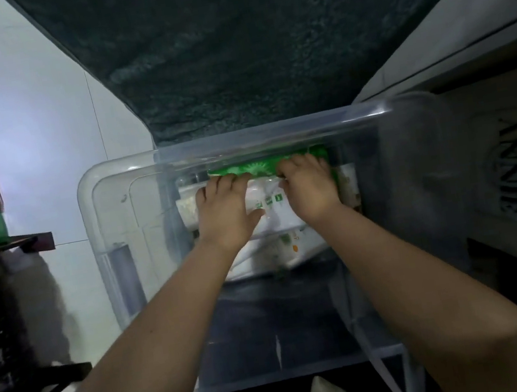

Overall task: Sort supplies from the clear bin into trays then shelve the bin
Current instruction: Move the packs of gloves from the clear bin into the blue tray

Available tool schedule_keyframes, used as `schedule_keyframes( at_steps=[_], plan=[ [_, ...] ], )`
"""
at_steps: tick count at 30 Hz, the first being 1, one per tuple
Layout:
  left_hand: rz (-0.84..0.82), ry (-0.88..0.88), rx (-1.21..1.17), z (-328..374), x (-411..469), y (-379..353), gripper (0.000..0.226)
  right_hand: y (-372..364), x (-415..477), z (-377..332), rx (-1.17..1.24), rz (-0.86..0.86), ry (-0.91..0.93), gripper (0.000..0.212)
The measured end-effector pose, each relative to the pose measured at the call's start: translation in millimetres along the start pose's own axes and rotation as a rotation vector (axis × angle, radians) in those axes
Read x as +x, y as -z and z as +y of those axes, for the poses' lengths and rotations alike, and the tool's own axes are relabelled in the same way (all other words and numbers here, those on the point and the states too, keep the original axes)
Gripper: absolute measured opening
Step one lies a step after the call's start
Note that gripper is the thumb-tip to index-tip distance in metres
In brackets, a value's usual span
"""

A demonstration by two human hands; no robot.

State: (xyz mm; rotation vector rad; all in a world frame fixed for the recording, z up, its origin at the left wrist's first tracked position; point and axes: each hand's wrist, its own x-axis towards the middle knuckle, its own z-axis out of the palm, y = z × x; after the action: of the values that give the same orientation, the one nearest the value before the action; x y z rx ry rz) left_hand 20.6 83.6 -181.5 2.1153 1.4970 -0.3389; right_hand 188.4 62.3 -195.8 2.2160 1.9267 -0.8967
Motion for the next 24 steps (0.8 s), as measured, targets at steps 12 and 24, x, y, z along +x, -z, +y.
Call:
schedule_keyframes(
  at_steps=[12, 24],
  plan=[
    [0.048, 0.073, -0.108, -26.8, -23.0, -3.8, 0.064, -22.3, 30.9, -32.6, -0.205, -0.265, 0.049, 0.089],
    [0.166, 0.006, -0.078, -17.8, -73.0, 65.0, 0.059, 16.0, -55.5, -52.0, -0.05, -0.159, 0.15, 0.035]
  ],
)
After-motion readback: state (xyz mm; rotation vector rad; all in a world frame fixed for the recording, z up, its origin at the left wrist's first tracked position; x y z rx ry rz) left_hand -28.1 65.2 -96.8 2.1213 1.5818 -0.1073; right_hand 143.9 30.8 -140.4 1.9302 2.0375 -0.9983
